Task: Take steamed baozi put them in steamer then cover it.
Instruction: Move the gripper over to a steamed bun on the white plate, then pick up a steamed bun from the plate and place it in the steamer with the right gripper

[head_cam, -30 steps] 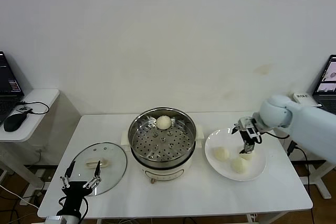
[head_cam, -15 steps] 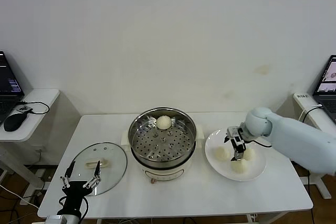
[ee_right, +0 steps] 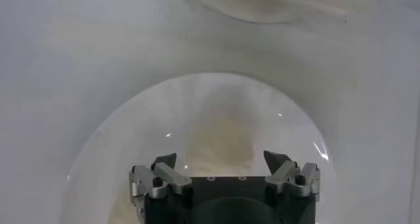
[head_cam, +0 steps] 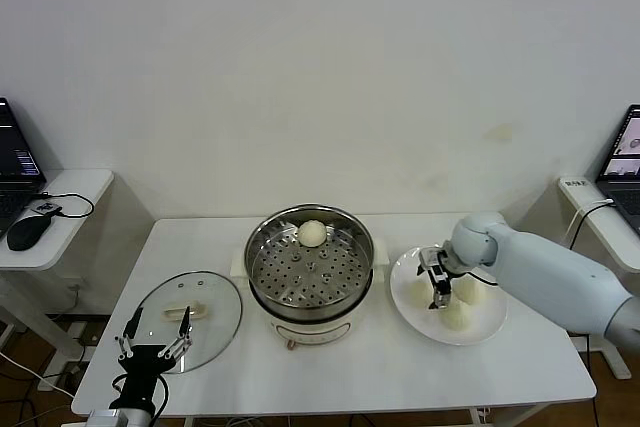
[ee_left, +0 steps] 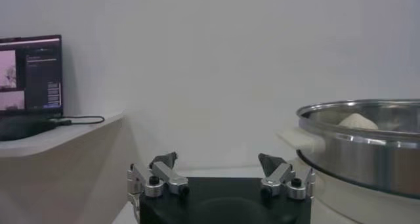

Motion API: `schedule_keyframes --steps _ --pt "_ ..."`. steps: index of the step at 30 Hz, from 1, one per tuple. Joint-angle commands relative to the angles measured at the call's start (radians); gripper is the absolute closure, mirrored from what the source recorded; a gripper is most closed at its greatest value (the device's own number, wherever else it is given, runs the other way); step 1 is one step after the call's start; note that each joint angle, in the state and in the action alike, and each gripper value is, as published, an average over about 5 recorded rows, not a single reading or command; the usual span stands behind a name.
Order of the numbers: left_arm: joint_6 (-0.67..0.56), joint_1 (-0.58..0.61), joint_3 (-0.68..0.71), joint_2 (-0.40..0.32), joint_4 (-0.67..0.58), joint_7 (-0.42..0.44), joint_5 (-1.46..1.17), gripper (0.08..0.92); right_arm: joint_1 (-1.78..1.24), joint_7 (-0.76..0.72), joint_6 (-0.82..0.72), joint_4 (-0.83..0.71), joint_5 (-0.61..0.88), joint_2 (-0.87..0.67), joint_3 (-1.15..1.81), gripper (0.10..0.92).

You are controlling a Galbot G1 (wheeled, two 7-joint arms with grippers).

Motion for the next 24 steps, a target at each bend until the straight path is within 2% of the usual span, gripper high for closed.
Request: schedule_keyframes --steps 1,12,18,24 --pt "-0.002 0.000 0.000 -0.002 0.001 -0.001 0.000 0.177 -0.014 0.004 0.000 -0.027 -0.014 0.022 0.009 0.246" --pt "-0.001 0.002 0.000 -0.006 -0.003 -0.001 0.000 0.177 -0.003 -0.011 -0.002 -0.026 -0.015 0.013 0.024 0.383" --pt "-0.001 0.003 0.002 -0.007 -0.014 -0.002 0.000 0.177 0.062 -0.029 -0.008 0.039 0.022 -0.031 0.003 0.411" --pt "0.001 0.000 0.004 0.001 -0.023 -0.002 -0.001 0.177 0.248 -0.055 -0.035 0.160 0.136 -0.127 -0.060 0.414"
